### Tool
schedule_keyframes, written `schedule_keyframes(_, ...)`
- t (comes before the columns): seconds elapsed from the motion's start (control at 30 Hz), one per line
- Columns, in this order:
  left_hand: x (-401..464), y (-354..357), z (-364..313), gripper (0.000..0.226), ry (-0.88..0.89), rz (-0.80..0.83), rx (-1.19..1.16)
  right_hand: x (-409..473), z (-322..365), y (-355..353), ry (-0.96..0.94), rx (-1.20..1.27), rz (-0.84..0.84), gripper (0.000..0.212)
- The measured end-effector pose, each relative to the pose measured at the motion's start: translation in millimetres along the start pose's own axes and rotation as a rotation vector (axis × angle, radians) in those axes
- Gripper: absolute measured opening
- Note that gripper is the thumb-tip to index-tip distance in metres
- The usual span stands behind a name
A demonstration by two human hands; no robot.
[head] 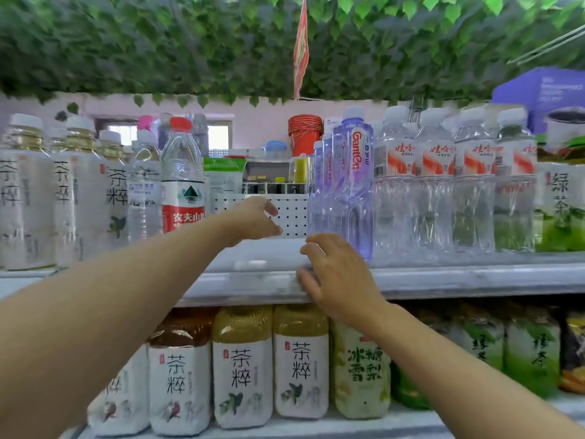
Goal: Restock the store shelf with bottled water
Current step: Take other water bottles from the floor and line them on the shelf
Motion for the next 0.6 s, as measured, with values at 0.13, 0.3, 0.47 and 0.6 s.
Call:
schedule_keyframes(0.13, -37, 2, -9, 0.032, 0.081, -0.071, -0.049, -22, 8, -15, 0.077, 0.031, 0.039, 0.040)
schedule_keyframes(0.3, -103, 13, -16, 0.022, 0.231, -0.137, 0.003, -66, 13, -37, 0.171, -0.021, 0.105, 0.052)
schedule_keyframes(0.47, -162, 49, 13, 0.022, 0.295, 0.012, -0.019, -126, 32, -44, 0.233, -0.085, 0.278, 0.052)
schedule_keyframes(0.6, -201, 94, 53, 0.024, 0.233, 0.195, -0.034, -183, 54, -42, 0.290, -0.076, 0.404, 0.053)
Point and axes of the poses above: each hand's wrist, its own x-axis towards the middle knuckle, its own y-axis out of the palm, z = x × y, the point moved 4 cm from there along x, towards the middle knuckle, and after that the axes turned 4 degrees about -x, right-handed, at the moved point
